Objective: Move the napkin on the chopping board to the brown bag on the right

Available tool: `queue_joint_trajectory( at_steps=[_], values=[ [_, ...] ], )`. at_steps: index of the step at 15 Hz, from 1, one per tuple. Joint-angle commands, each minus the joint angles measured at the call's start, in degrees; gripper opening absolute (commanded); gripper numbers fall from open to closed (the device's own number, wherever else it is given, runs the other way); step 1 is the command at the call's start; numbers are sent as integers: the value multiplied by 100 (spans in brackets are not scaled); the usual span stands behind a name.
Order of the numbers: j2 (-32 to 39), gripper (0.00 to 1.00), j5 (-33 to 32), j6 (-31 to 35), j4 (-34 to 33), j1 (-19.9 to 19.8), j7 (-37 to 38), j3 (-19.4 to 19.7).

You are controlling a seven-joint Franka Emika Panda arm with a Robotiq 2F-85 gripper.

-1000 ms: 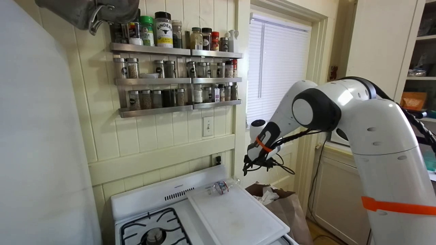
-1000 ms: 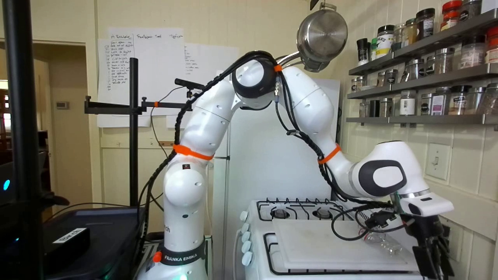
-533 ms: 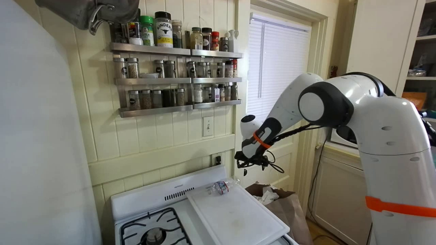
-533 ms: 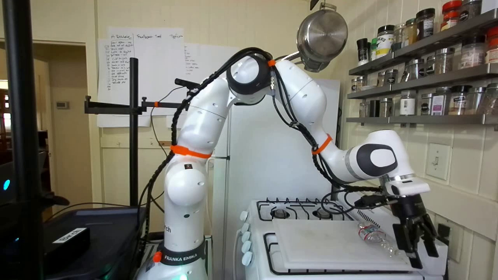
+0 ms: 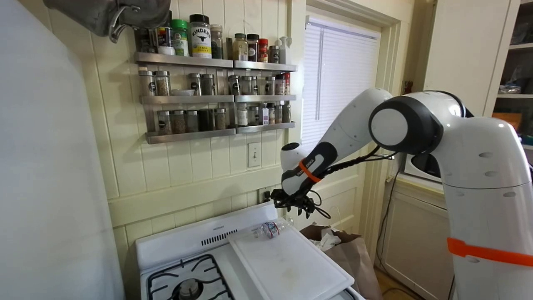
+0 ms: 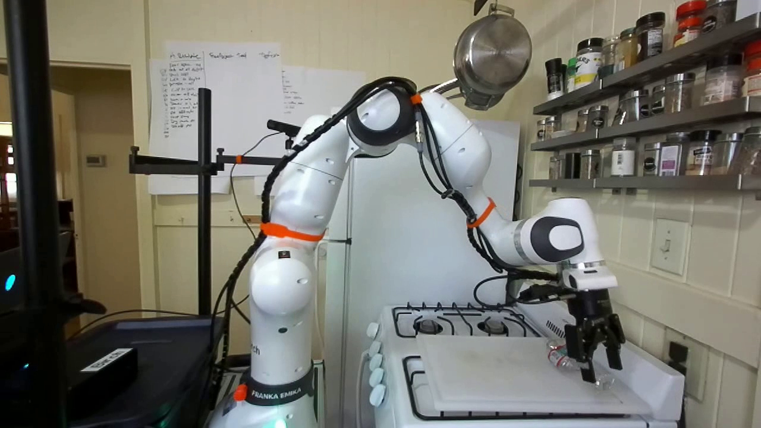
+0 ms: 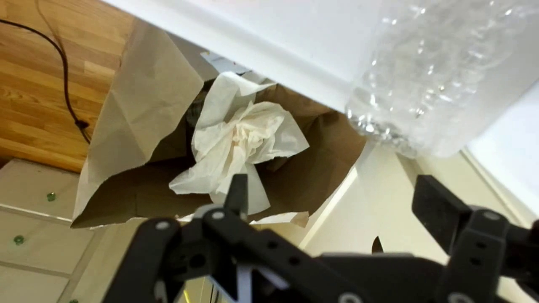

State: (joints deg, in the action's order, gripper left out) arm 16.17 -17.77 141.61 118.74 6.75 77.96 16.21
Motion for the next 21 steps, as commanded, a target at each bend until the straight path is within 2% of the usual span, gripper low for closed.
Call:
queue_joint_trajectory(
  at_steps=[1,8,9,12,21],
  values=[
    [-105,100,312,-3,175,-234,-26,-368],
    [4,100,766,137,260,-399,-214,-688],
    [32,95,767,214,278,-406,-214,-700],
    [131,100,1039,321,273,-501,-437,-816],
    [249,100,1588,593,265,-566,-984,-905]
  ],
)
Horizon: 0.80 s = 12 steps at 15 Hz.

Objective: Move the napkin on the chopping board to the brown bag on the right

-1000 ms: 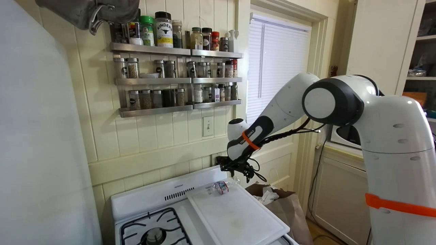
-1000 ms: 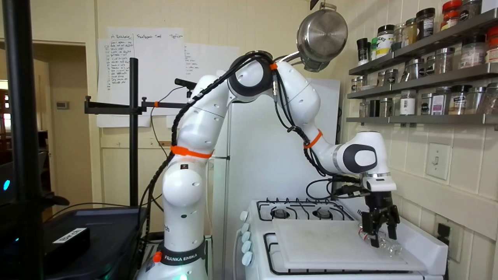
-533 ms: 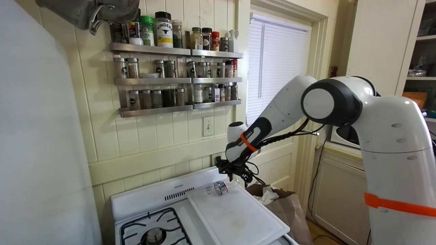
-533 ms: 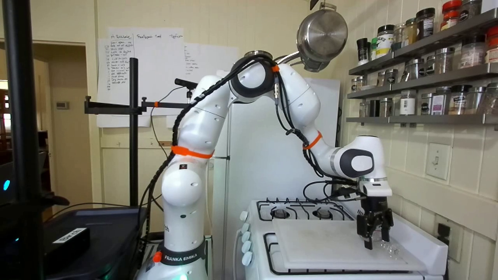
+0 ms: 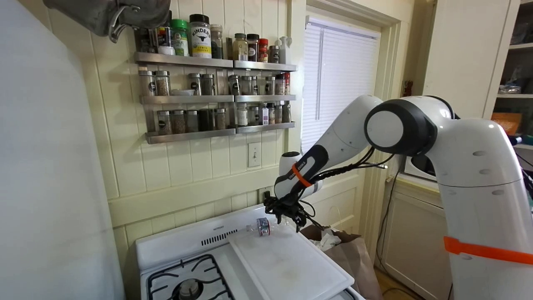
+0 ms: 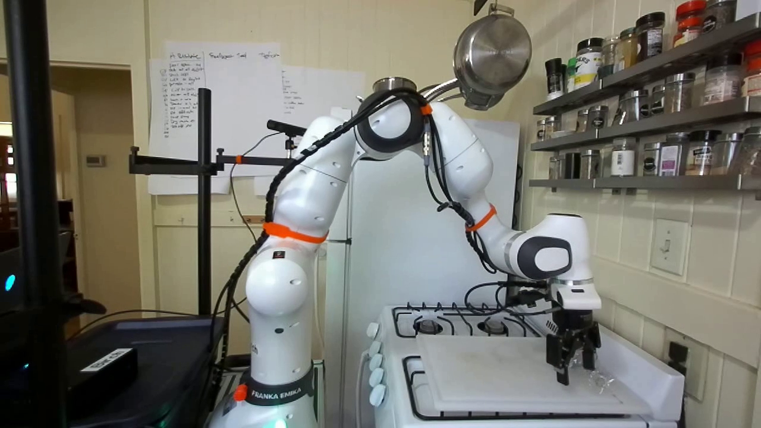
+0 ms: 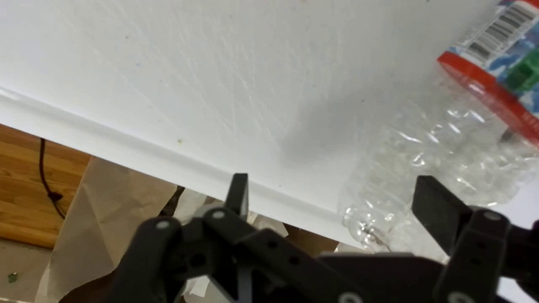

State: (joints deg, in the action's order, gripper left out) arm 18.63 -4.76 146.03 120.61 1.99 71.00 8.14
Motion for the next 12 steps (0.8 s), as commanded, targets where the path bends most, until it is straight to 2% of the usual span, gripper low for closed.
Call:
queue_joint_trajectory(
  at_steps=[1,7,12],
  values=[
    [-52,100,314,115,93,-90,-359,-96],
    [-520,100,231,159,267,-134,-995,-75],
    [-893,100,969,-55,302,-441,-3016,-399]
  ],
)
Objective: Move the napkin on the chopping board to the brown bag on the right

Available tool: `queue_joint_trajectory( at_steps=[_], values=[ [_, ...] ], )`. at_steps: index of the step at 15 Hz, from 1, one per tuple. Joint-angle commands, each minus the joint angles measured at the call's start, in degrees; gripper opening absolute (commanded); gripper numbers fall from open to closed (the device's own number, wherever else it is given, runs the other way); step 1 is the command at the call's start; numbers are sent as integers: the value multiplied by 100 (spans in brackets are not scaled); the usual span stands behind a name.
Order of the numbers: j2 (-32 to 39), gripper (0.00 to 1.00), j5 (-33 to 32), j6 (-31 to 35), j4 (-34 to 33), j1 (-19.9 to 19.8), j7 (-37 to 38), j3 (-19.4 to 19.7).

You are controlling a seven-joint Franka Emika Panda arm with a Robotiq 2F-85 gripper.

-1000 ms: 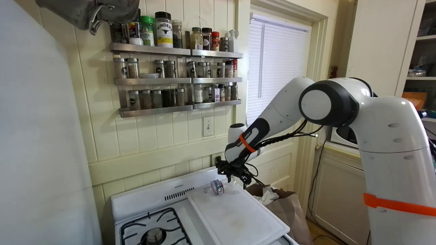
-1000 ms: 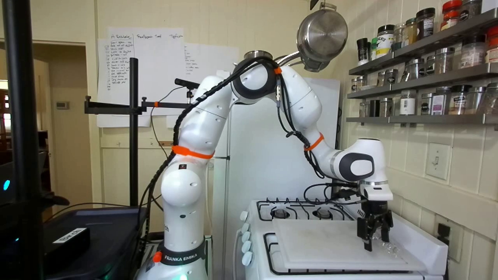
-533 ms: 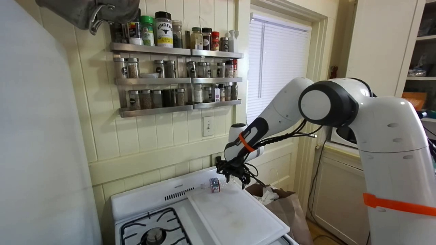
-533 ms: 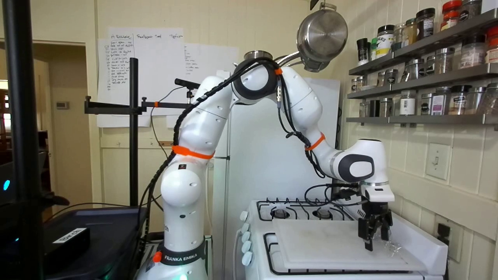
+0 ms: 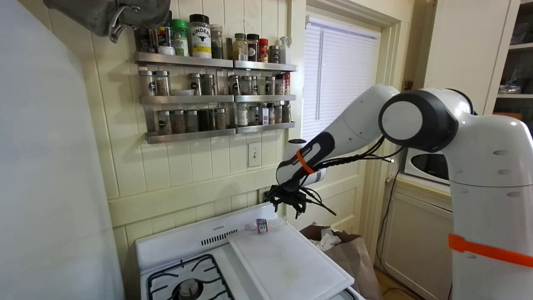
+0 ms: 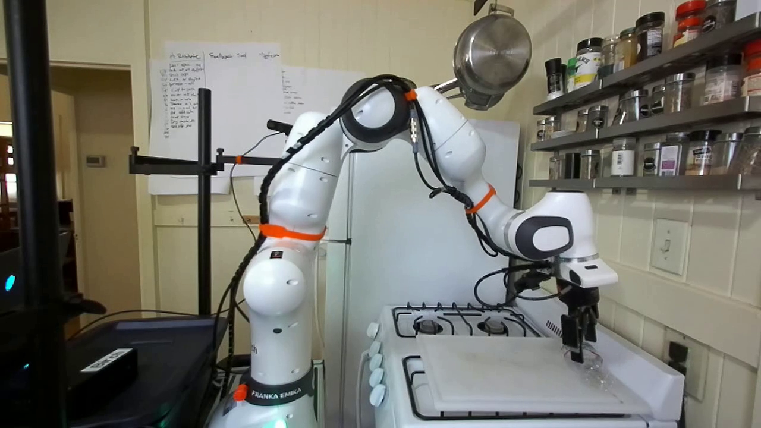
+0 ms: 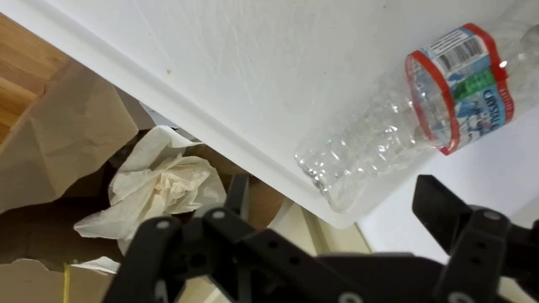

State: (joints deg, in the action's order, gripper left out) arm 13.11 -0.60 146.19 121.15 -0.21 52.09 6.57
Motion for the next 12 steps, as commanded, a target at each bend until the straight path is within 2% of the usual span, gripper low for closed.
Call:
queue_joint_trajectory(
  at_steps=[1,5,9,10,12],
  values=[
    [-408,100,731,-200,254,-392,-1547,-439],
    [-582,100,1230,-698,228,-360,-3093,-367],
    [-694,100,1082,-828,269,-352,-3737,-297],
    [-497,100,1022,-704,83,-292,-3368,-274],
    [-527,100,1021,-706,102,-311,-3553,-276]
  ],
)
